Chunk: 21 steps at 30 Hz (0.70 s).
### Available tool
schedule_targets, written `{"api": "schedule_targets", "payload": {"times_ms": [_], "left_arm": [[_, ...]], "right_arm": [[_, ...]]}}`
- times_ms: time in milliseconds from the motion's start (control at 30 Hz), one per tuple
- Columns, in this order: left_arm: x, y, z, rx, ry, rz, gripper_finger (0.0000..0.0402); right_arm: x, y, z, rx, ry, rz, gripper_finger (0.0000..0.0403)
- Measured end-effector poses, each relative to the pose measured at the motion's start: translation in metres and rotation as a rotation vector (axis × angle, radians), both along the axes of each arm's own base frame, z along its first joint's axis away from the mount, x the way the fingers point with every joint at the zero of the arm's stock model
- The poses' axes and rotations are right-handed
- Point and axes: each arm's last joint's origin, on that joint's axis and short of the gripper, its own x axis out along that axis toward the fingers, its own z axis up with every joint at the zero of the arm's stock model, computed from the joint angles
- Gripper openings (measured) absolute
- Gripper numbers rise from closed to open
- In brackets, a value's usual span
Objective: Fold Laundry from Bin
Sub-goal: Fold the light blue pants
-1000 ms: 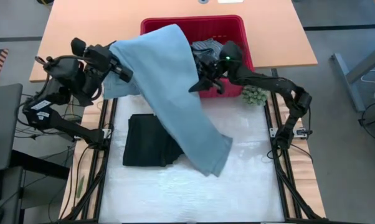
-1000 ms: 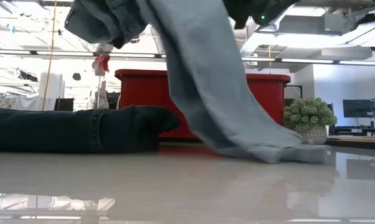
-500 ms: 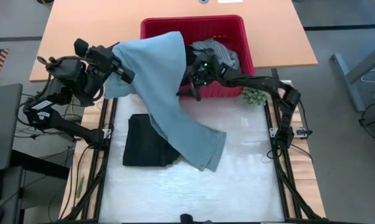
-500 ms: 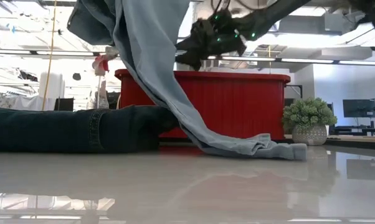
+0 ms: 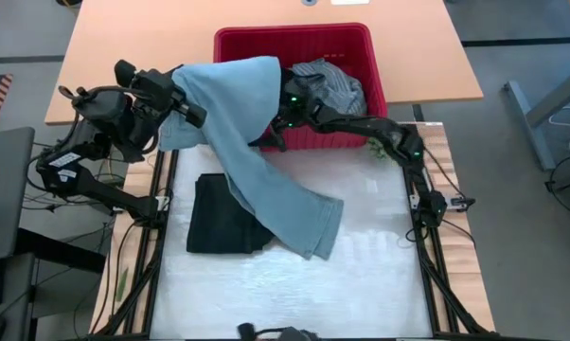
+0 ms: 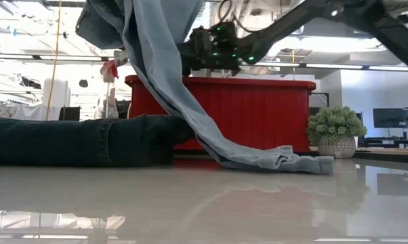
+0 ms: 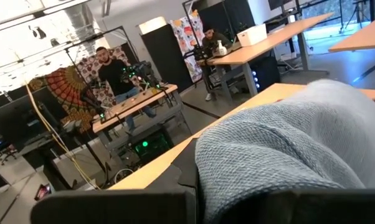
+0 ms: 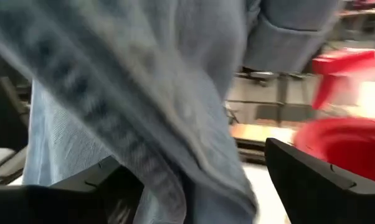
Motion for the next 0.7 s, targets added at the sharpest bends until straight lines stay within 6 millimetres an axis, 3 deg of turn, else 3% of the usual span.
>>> {"api": "schedule_targets", "payload": {"times_ms": [167, 300, 400, 567, 600, 700], "left_arm": [[0.004, 0.0, -0.001, 0.004, 0.021, 0.003, 0.0015], [0.004, 0.0, -0.001, 0.015, 0.051, 0.013, 0.0015], [0.004, 0.0, -0.001, 0.022, 0.074, 0.028, 0.0015], [0.001, 0.0, 0.0, 0.027, 0.084, 0.038, 0.0015], [-0.002, 0.0, 0.001, 0.027, 0.078, 0.037, 0.0015], [-0.006, 0.0, 0.001, 0.024, 0.07, 0.037, 0.0015]], "right_arm": [[0.027, 0.009, 0.002, 0.0, -0.035, 0.229, 0.0334], [0.033, 0.019, 0.006, 0.005, -0.042, 0.401, 0.0297], [0.029, 0.022, 0.008, 0.039, -0.011, 0.514, 0.0234], [0.018, 0.015, 0.018, 0.171, 0.115, 0.633, 0.0053], [0.016, 0.014, 0.019, 0.191, 0.134, 0.63, 0.0031], [0.006, 0.008, 0.024, 0.258, 0.193, 0.606, 0.003]]}}
